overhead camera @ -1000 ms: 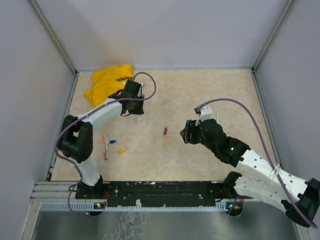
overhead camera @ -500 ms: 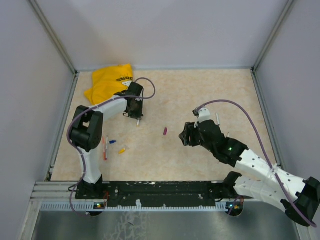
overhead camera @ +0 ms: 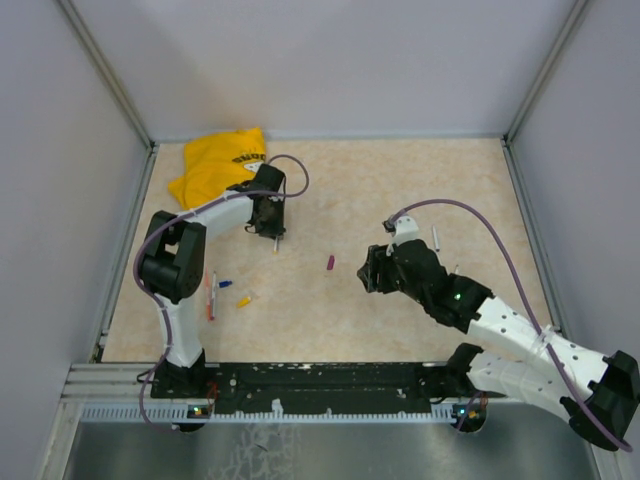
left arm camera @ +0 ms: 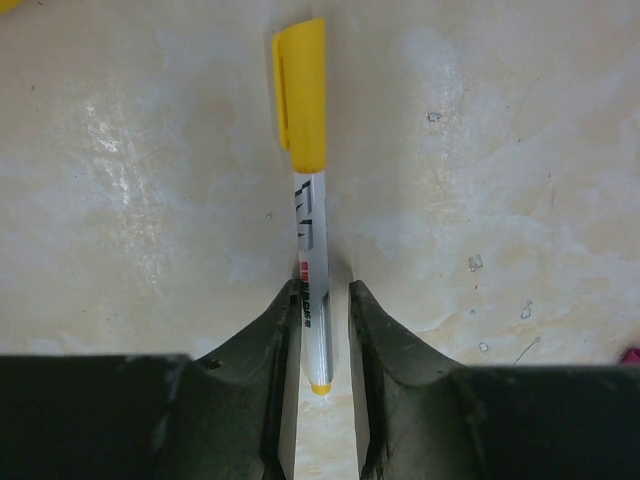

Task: Insert the pens into the pen caps
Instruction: Place the pen at the center of the board.

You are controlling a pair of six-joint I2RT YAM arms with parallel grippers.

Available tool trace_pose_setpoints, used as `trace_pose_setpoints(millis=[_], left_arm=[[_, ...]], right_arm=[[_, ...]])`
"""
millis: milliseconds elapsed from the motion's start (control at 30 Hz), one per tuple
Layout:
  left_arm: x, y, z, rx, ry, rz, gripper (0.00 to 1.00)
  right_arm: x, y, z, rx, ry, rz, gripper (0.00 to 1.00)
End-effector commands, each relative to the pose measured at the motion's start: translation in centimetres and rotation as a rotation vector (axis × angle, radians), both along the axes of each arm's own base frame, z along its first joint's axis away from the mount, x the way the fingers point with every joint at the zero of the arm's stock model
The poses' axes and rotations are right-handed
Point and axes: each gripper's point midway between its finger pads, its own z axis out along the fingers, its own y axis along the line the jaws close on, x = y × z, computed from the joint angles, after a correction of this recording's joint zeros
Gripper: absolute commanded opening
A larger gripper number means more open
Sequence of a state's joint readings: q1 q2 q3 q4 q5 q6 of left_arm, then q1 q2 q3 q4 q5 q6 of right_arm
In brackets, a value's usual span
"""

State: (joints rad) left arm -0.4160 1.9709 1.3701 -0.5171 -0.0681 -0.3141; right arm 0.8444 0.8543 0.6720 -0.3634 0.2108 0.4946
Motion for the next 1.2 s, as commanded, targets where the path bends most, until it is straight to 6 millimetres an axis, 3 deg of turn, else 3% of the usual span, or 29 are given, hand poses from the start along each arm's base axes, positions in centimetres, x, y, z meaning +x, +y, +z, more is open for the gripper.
trace_pose_setpoints(millis=[0, 267, 567, 800, 933, 1033, 1167], left_arm=[[-0.1, 0.0, 0.8, -0.02, -0.007, -0.012, 0.31], [0.2, -0.7, 5.3, -0.081, -0.1, -0.06, 0.34], [-0.1, -2.2, 10.4, -0.221, -0.234, -0.083, 0.36], [-1.6, -0.8, 13.8, -0.247, -0.352, -0.039, 0.36], [-3.5, 0.7, 14.7, -0.228, -0.353, -0.017, 0.36], [-5.2, 3.3, 13.5, -0.153, -0.323, 0.08, 0.38], [-7.2, 4.6, 12.1, -0.137, -0.277, 0.138, 0.4]], right_arm=[[0.3, 0.9, 1.7, 0.043, -0.034, 0.015, 0.51], [0.3, 0.8, 1.9, 0.047, -0.053, 0.021, 0.5], [1.3, 1.6, 3.4, 0.003, -0.083, 0.047, 0.51], [1.3, 2.0, 1.7, -0.045, 0.006, 0.041, 0.5], [2.1, 2.6, 0.5, -0.039, 0.045, -0.012, 0.5], [3.1, 3.8, 0.3, -0.014, 0.062, -0.032, 0.5], [4.5, 5.0, 0.0, -0.011, 0.082, -0.074, 0.51]])
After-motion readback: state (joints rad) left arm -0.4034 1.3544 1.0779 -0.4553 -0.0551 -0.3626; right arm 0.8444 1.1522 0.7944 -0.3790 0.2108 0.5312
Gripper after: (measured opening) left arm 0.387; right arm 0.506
